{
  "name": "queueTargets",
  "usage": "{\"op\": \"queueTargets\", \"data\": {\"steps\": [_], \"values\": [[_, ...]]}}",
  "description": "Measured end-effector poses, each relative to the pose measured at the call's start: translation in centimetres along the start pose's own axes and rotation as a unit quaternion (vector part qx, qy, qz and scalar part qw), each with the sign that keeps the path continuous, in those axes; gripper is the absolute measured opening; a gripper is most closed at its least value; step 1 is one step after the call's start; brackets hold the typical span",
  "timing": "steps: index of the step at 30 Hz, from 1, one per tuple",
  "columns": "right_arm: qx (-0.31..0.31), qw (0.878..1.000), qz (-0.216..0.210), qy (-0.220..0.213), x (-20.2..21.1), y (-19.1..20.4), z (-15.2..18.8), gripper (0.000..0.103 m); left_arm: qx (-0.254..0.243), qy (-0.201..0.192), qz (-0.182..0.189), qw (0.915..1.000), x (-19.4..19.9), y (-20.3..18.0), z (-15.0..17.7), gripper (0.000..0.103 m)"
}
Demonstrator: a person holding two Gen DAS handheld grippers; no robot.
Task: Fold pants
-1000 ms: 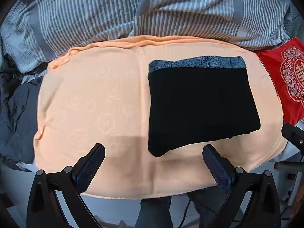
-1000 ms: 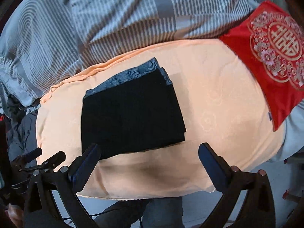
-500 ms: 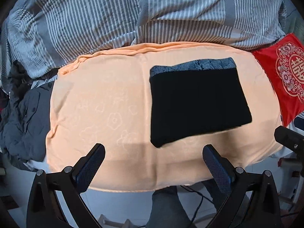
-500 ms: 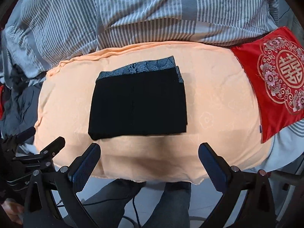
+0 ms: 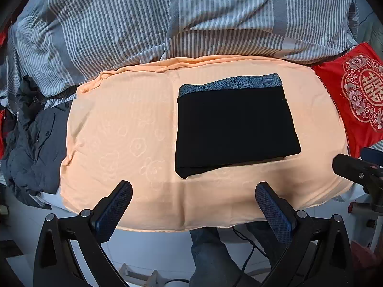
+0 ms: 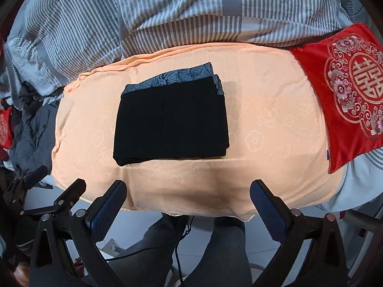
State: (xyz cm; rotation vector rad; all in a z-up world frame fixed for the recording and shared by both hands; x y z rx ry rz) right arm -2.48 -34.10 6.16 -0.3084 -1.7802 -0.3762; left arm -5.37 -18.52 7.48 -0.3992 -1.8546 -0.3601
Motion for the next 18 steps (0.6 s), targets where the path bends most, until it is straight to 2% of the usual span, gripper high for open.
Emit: {"op": "queueTargets", "data": {"steps": [18], "values": [[0.046, 0.999, 0.025, -0.014, 0.2, 1.6, -0.2, 0.103, 0.006, 0.004, -0.007, 1.0000, 0.1, 0.1, 0.0, 0.103]]}}
Point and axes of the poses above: each gripper's, at about its wrist camera, not at the fingertips, and x roughly against the way its jaws point, y to its left, z to its underside, the point moved 3 cm from there along -x, roughly the way its jaws point, and after that the axes turned 5 degrees about -y, right-handed, at the moved point
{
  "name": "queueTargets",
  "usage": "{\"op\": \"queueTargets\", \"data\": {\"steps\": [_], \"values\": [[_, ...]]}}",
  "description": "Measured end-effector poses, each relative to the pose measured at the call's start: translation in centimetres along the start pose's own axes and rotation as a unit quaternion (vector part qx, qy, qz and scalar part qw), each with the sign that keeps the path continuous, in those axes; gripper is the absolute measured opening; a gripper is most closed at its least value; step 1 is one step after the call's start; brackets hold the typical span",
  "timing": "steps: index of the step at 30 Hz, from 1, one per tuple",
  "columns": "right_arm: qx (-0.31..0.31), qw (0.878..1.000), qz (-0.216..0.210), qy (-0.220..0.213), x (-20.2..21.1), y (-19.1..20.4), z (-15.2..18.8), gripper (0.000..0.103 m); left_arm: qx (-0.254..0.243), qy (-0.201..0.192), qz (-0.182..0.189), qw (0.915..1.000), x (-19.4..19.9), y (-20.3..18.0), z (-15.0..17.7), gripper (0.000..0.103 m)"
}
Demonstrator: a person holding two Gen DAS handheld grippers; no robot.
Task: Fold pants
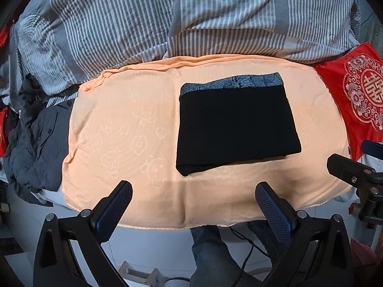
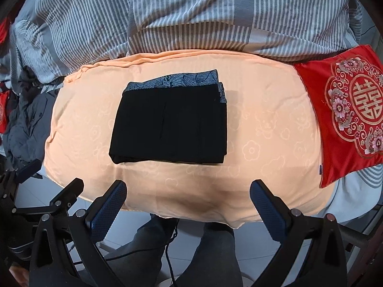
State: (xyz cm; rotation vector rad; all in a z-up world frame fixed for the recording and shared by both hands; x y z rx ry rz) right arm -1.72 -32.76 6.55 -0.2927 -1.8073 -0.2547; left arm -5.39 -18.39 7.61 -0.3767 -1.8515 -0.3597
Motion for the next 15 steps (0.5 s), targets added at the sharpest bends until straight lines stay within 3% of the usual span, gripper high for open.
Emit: {"op": "queueTargets", "data": {"steps": [15], "values": [[0.016, 1.000, 0.022, -0.006, 0.13, 0.24, -0.69, 0.103, 0.003, 0.000, 0.000, 1.0000, -0.21, 0.16, -0.82, 0.103]]}}
Point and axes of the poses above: each gripper's, at about its wrist camera, not at the fingertips, and x roughly against the way its jaws point, y to its left, z to its underside, the point moved 3 cm from there along -x, roughly the way its jaws point, and after that the axes turned 5 degrees about -y, right-handed, at the moved point
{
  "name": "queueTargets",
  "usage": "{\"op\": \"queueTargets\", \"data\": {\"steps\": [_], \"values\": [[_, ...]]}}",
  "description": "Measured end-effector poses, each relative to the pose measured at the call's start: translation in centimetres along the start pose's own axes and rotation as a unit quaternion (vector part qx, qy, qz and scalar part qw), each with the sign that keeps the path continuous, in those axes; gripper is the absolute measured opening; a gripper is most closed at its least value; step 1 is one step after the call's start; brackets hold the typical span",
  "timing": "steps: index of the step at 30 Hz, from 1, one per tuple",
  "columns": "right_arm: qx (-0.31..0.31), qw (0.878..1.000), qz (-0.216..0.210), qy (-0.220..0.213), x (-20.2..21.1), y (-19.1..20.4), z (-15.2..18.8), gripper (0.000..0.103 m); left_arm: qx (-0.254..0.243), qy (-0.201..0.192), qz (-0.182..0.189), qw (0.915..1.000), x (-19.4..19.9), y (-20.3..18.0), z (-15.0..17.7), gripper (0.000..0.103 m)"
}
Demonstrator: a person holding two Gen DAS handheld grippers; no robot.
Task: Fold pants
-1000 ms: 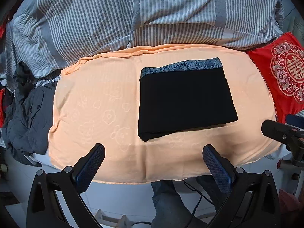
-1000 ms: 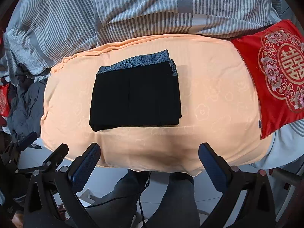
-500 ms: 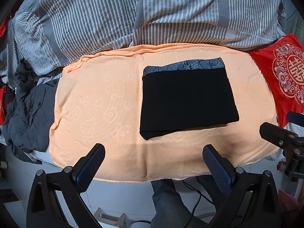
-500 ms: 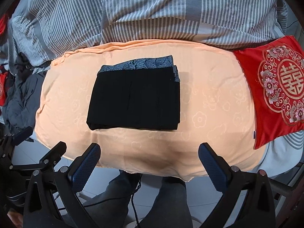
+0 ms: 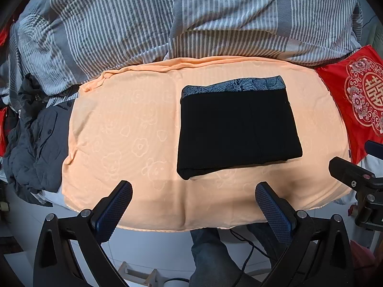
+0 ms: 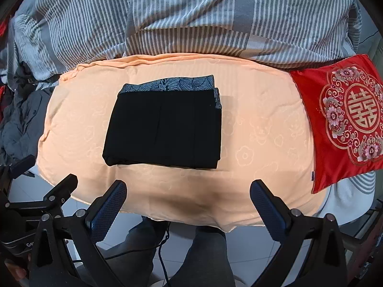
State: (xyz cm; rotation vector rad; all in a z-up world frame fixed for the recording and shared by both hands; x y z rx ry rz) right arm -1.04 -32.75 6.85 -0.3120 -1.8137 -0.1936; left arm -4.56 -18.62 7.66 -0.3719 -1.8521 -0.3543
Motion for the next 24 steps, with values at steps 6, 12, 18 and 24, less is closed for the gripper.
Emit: {"op": "queueTargets", "data": {"steps": [6, 12, 18, 24], "values": [[0.003, 1.000, -0.001, 0.001, -0.1, 0.1, -0.2, 0.103, 0.003, -0.003, -0.003, 1.0000, 0.0, 0.0, -0.3, 0.103], [0.002, 1.000, 0.000, 0.001, -0.2, 0.2, -0.4, 0.103, 0.002, -0.005, -0.001, 1.0000, -0.1, 0.1, -0.6, 0.103], [0.000, 1.000, 0.000, 0.001, -0.2, 0.2, -0.5, 0.103, 0.000, -0.004, 0.002, 1.0000, -0.2, -0.1, -0.9, 0.103], [0.002, 1.000, 0.000, 0.004, -0.3, 0.1, -0.8, 0.103, 0.004, -0.003, 0.006, 1.0000, -0.4, -0.1, -1.2, 0.103]]}}
Point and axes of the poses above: each gripper's, at about its wrist camera, not at the fingertips, and x roughly against the way its jaws point, y to its left, z to its underside, the point moved 3 cm from there along -x, roughly the way its jaws point, and after that the axes turned 5 degrees about -y, right-handed, at the moved point
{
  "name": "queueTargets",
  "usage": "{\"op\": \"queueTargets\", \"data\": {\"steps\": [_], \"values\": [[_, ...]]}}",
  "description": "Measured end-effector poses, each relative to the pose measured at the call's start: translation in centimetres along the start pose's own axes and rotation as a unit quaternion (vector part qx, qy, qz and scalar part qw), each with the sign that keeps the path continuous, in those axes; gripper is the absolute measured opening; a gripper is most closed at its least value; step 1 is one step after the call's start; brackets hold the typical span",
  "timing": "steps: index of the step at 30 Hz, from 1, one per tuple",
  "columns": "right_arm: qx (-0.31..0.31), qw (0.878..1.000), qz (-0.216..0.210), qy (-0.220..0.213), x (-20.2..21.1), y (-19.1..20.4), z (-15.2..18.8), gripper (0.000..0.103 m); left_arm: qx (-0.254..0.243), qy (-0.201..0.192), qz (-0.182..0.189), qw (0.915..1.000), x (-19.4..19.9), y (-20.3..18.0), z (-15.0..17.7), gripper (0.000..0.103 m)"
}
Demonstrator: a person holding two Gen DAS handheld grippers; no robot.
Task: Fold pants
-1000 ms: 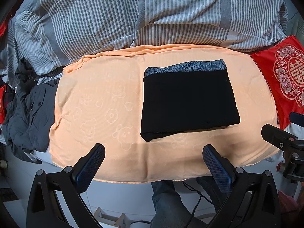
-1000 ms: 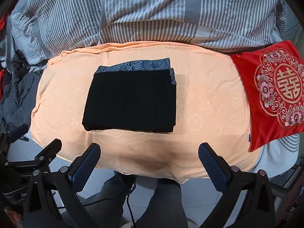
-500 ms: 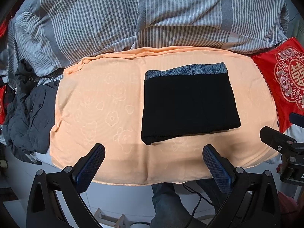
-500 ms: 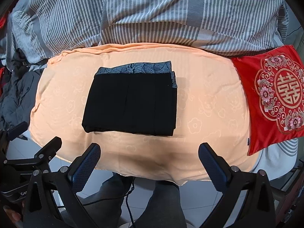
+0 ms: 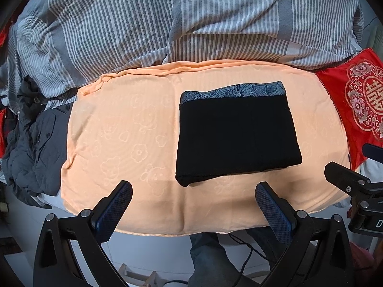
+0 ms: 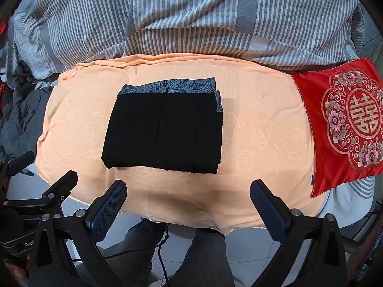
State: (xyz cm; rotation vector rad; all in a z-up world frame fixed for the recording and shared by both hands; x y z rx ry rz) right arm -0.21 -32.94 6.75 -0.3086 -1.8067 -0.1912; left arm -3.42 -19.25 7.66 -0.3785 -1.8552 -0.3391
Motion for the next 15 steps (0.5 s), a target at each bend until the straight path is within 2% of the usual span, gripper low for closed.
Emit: {"op": "queueTargets", "data": {"steps": [7, 12, 15], "values": [[0.003, 1.000, -0.001, 0.003, -0.24, -0.21, -0.23, 0.103, -0.003, 0.006, 0.006, 1.0000, -0.41, -0.24, -0.24, 0.103], [0.003, 1.000, 0.000, 0.005, -0.59, -0.50, -0.32, 0.103, -0.016, -0.012, 0.004, 0.9998, 0.01, -0.67, -0.44, 0.103], [0.001, 1.000, 0.001, 0.007, -0.68, -0.67, -0.45, 0.103, -0.011, -0.006, 0.011, 0.9999, -0.20, -0.65, -0.48, 0.103]]}}
Point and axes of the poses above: each gripper's, at about its wrist camera, not at the fingertips, and x roughly against the way its jaws point, y to its left, z to its underside, the point moved 3 cm from there along -x, roughly the way its jaws point, and after that the axes turned 5 degrees about -y, right-handed, at the moved point
